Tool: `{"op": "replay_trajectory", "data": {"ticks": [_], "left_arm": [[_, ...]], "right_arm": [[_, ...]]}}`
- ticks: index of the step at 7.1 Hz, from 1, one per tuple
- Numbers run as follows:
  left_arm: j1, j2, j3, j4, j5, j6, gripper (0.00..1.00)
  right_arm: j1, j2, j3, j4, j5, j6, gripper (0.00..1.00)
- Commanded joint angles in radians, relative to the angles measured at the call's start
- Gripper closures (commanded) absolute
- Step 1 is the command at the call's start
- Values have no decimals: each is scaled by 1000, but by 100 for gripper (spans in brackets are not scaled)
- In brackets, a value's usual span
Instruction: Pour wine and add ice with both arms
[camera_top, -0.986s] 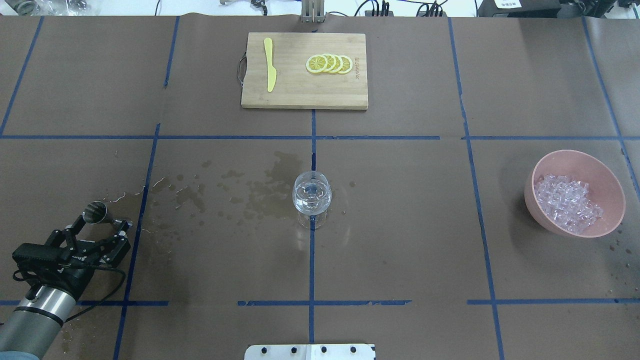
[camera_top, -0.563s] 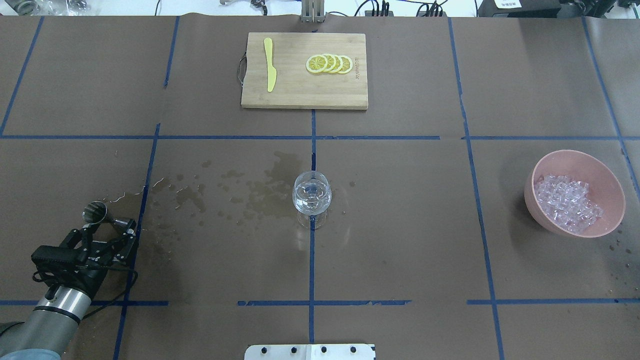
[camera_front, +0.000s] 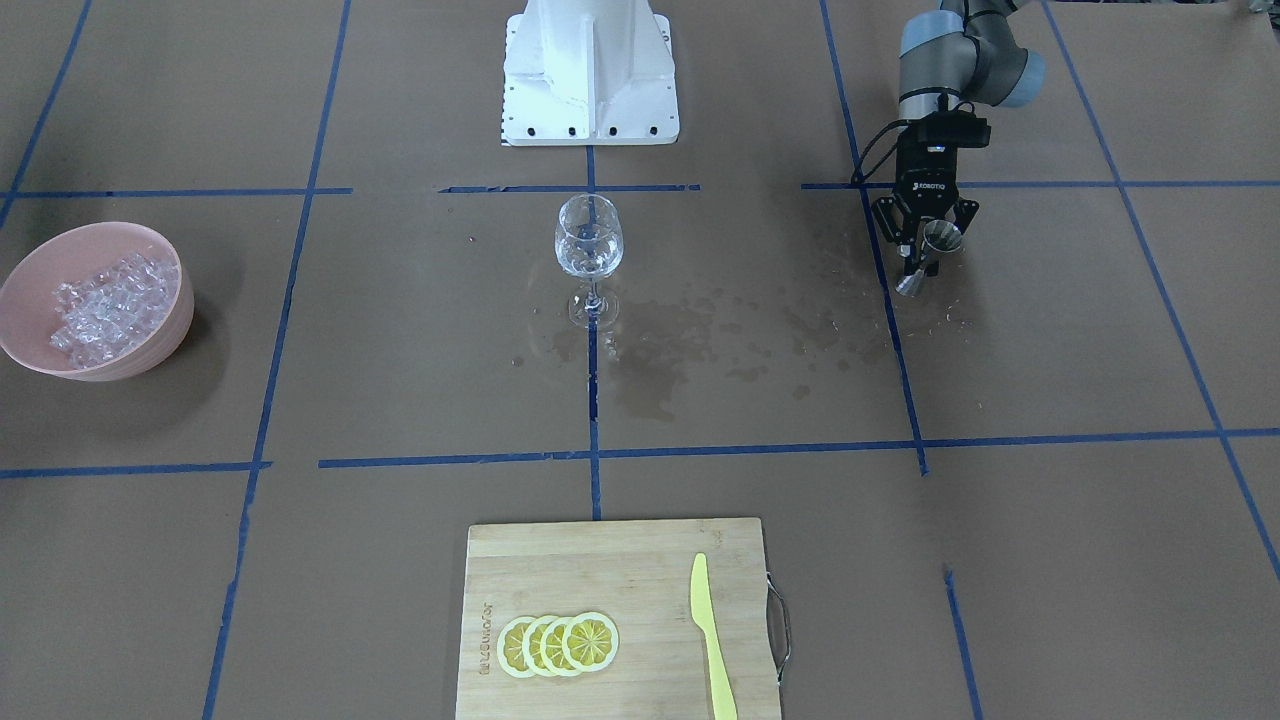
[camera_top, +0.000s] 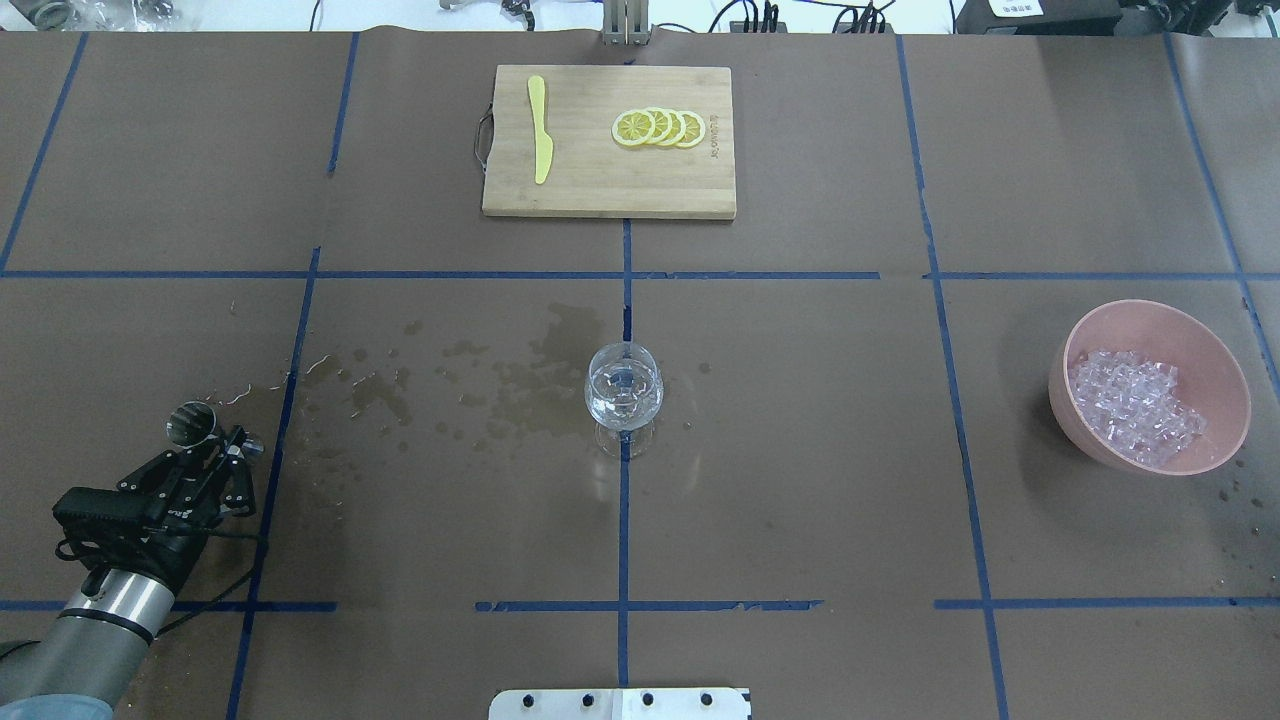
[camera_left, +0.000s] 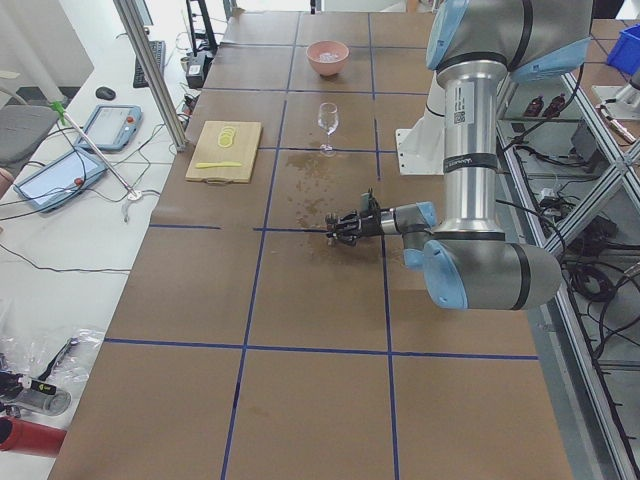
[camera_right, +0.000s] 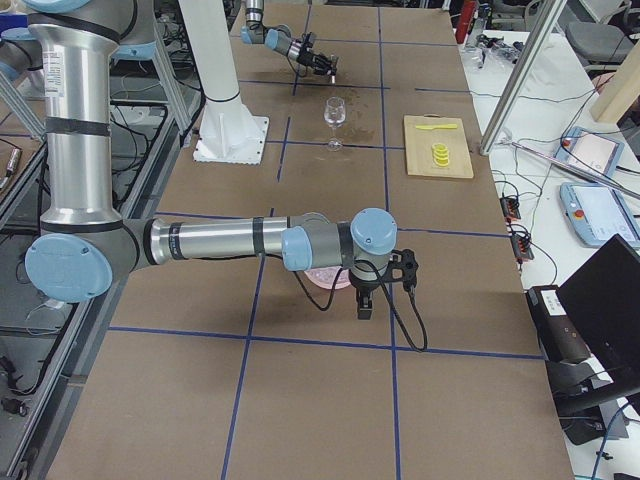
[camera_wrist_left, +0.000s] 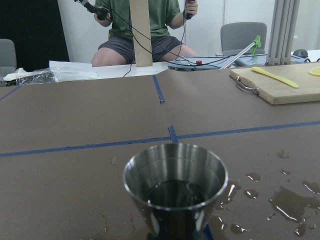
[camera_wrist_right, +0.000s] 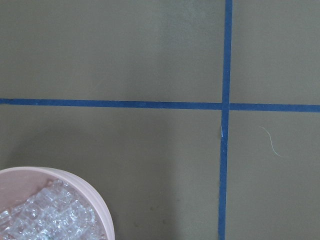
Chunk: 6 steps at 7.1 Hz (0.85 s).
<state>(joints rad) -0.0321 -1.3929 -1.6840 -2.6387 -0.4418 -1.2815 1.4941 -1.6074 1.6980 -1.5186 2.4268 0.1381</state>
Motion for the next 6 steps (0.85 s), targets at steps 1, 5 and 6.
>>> {"op": "replay_trajectory", "data": {"ticks": [1,5,6], "left_arm": [[-8,5,-10,-3,11,2,100],[-17,2,-42,-181,64,159,100],[-15,-12,-74,-345,64,386,100]], "right_arm": [[0,0,0,0,0,0,0],[0,1,2,0,-2,0,0],[0,-12,2,3,1,-6,0]]}}
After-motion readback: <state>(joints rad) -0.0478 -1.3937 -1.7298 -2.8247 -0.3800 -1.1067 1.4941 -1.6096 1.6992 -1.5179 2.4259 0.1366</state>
